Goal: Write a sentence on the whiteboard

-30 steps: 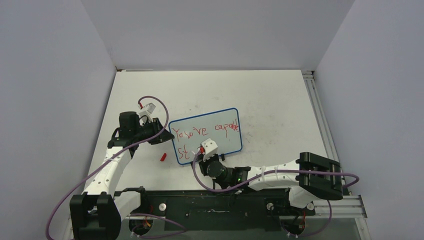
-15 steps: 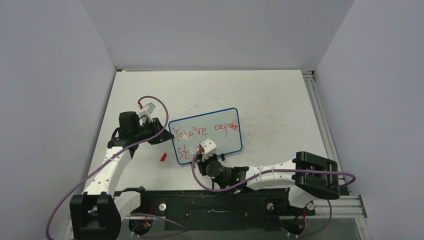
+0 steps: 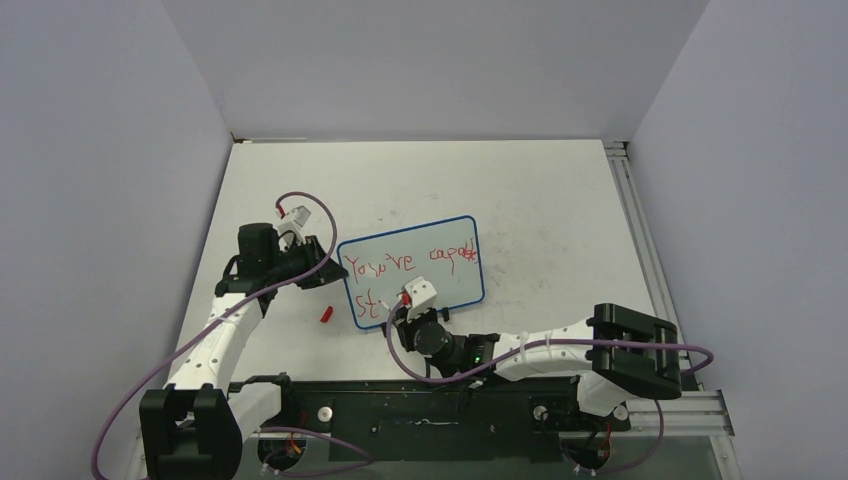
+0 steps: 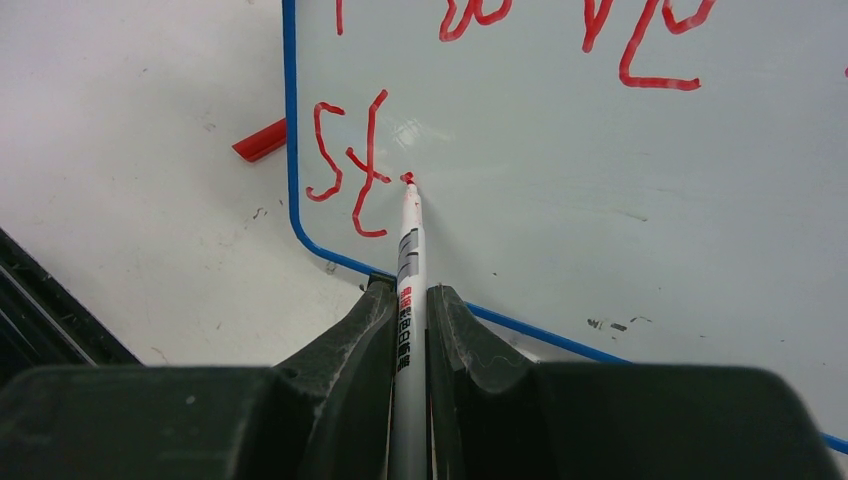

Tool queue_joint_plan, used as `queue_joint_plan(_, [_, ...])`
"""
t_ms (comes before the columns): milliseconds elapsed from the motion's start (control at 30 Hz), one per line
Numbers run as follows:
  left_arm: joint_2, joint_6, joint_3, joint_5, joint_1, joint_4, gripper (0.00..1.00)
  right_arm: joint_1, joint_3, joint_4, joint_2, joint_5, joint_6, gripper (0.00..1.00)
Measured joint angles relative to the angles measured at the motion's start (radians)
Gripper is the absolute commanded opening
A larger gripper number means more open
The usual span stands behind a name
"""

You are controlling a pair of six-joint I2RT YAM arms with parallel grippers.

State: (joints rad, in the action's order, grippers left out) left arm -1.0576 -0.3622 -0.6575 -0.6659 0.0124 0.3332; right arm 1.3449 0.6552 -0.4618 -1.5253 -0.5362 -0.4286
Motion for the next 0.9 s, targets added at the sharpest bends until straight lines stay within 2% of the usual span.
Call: queue_joint_plan(900, [0.0, 0.0, 0.0, 0.0, 0.0, 0.0, 0.19, 0.019, -0.024, 0.026, 0.003, -0.002, -0.054, 0.05])
